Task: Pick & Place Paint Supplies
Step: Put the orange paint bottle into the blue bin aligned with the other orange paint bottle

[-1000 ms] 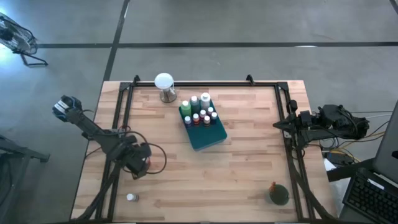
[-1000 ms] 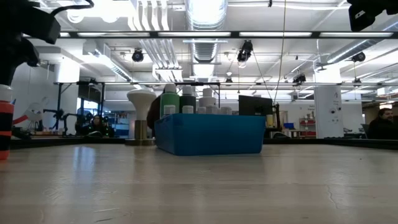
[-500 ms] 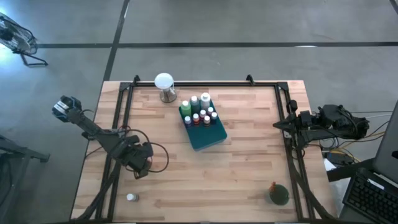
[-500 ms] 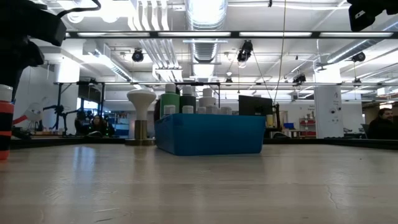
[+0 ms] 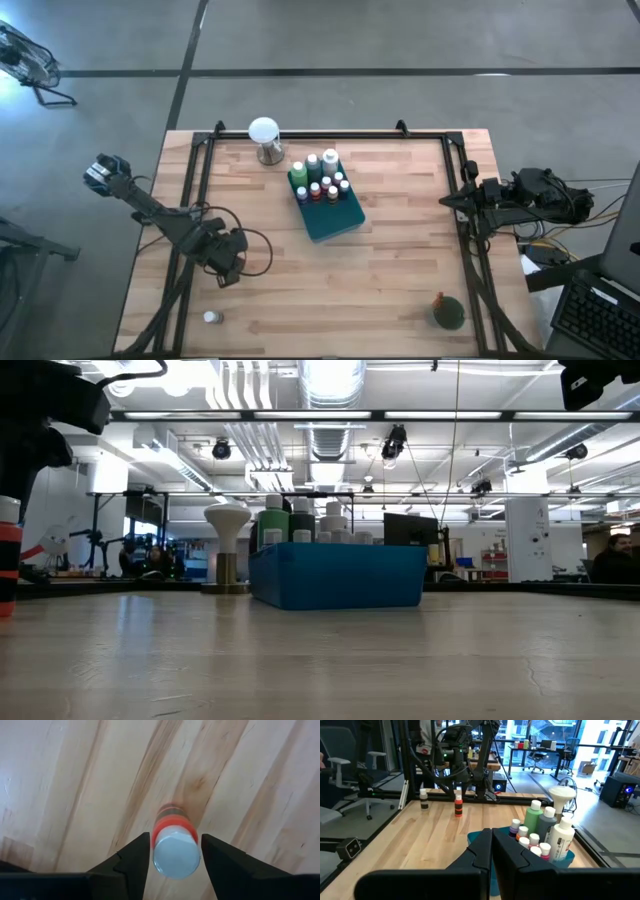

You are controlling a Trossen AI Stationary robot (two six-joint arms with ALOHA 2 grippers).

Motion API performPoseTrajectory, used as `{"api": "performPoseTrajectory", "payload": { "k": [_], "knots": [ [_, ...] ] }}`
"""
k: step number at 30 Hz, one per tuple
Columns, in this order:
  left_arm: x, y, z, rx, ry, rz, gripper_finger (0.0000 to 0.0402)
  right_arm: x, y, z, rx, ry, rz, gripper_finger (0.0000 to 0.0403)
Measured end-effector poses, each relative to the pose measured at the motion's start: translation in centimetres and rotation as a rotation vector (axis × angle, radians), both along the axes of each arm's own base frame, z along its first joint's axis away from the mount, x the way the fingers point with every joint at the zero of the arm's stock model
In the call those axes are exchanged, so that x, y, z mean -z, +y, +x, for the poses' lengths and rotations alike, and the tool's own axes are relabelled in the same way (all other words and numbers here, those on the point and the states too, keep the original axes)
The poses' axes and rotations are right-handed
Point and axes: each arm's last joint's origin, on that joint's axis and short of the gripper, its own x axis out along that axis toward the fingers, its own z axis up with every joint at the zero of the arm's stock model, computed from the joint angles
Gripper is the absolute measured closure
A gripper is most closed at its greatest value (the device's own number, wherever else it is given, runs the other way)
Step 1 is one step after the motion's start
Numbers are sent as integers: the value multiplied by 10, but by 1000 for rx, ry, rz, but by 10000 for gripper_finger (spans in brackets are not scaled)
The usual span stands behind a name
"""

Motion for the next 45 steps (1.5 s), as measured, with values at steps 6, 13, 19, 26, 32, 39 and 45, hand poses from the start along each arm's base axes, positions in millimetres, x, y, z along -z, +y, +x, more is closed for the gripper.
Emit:
{"api": "performPoseTrajectory", "payload": {
  "k": [6, 13, 19, 26, 32, 39, 45],
  "knots": [
    [0, 1, 1, -8, 2, -13, 223, 0, 0, 0, 0, 0, 0, 394],
    [5, 2, -1, -19, 19, -22, 237, 0, 0, 0, 0, 0, 0, 394],
    [5, 2, 0, -17, 18, -24, 253, 0, 0, 0, 0, -1, 0, 394],
    [5, 2, 0, -13, 17, -24, 272, 0, 0, 0, 0, -1, 0, 394],
    [5, 2, 0, -14, 17, -24, 275, 0, 0, 0, 0, -1, 0, 394],
    [-6, 5, 7, -33, 12, -78, 276, 0, 0, 0, 0, -1, 0, 394],
    [-23, 14, 20, -37, -44, -105, 277, 0, 0, 0, 0, 0, 0, 394]
  ]
}}
